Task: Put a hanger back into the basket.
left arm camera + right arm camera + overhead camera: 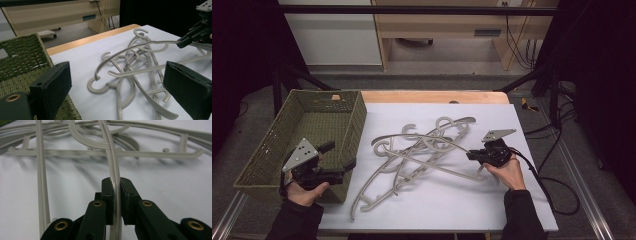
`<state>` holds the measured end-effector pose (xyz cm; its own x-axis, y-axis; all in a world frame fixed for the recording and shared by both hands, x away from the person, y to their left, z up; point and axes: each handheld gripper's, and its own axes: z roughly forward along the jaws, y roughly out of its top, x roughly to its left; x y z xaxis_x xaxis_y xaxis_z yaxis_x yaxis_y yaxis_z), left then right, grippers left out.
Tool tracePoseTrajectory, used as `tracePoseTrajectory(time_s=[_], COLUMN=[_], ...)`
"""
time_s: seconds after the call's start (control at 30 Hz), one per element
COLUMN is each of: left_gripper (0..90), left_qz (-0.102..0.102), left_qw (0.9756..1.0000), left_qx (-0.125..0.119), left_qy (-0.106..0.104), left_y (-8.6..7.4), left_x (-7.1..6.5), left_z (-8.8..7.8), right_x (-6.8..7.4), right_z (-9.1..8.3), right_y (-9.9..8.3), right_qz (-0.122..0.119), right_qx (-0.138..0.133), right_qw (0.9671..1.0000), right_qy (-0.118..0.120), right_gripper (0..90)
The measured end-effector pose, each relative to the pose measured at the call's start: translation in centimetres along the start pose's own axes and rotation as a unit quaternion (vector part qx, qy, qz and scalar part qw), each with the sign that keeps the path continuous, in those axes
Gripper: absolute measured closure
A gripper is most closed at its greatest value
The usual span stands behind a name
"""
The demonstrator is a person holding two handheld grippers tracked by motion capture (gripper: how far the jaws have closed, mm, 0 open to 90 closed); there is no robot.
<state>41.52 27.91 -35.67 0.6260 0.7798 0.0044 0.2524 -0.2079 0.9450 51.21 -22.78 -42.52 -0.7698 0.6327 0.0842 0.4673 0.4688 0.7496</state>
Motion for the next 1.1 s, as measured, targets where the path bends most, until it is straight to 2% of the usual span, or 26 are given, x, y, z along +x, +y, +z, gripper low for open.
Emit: tracePoseTrajectory(time_s=[0.17,0.37,0.43,0.5,0.53,0.6,0.63,0.67,0.7,0.73,0.8,0.9,1.0,1.1], left_gripper=[7.9,9.6,10.6,11.4,12.0,12.9,13.8,14.4,14.9,17.1,19.8,26.3,33.0,39.8], left_qz=[0.004,0.017,0.034,0.04,0.05,0.063,0.063,0.073,0.073,0.092,0.104,0.12,0.139,0.148], left_qw=[1.0,0.9995,0.9981,0.9974,0.9956,0.9934,0.9934,0.9903,0.9903,0.986,0.9829,0.9765,0.9684,0.9605], left_qx=[0.003,0.017,0.04,0.046,0.064,0.08,0.08,0.099,0.099,0.121,0.137,0.162,0.19,0.218], left_qy=[-0.006,-0.017,-0.032,-0.037,-0.047,-0.054,-0.054,-0.063,-0.063,-0.067,-0.067,-0.075,-0.084,-0.09], left_y=[0.4,0.9,1.1,1.2,1.3,1.3,1.3,1.3,1.3,1.2,1.0,0.7,0.4,0.2], left_x=[-0.5,-1.2,-1.9,-2.1,-2.7,-3.3,-3.3,-3.8,-3.8,-4.3,-4.7,-5.3,-5.8,-6.1], left_z=[-0.1,0.1,0.4,0.6,1.0,1.4,1.4,1.9,1.9,2.5,2.9,3.5,4.1,4.6], right_x=[1.6,3.8,4.5,5.3,5.7,6.2,6.5,6.9,6.9,7.4,7.7,8.1,8.4,8.8], right_z=[-0.9,-1.4,-1.5,-1.8,-1.9,-2.1,-2.2,-2.3,-2.3,-2.3,-2.2,-2.1,-2.1,-2.2], right_y=[1.1,2.0,2.2,2.3,2.4,2.5,2.5,2.6,2.6,2.7,2.7,2.8,2.9,3.0], right_qz=[-0.032,-0.063,-0.074,-0.086,-0.089,-0.1,-0.101,-0.107,-0.107,-0.115,-0.121,-0.129,-0.137,-0.143], right_qx=[-0.003,-0.004,-0.003,-0.003,-0.004,-0.006,-0.006,-0.007,-0.007,-0.004,0.001,0.006,0.01,0.011], right_qw=[0.9993,0.9967,0.9956,0.9941,0.9933,0.9915,0.9914,0.9904,0.9904,0.9886,0.9874,0.9859,0.9845,0.9829], right_qy=[0.02,0.051,0.058,0.067,0.073,0.083,0.083,0.087,0.087,0.097,0.102,0.107,0.109,0.116], right_gripper=[82.5,82.5,82.4,82.5,82.5,82.4,82.4,82.4,82.4,82.4,82.4,82.4,82.4,82.4])
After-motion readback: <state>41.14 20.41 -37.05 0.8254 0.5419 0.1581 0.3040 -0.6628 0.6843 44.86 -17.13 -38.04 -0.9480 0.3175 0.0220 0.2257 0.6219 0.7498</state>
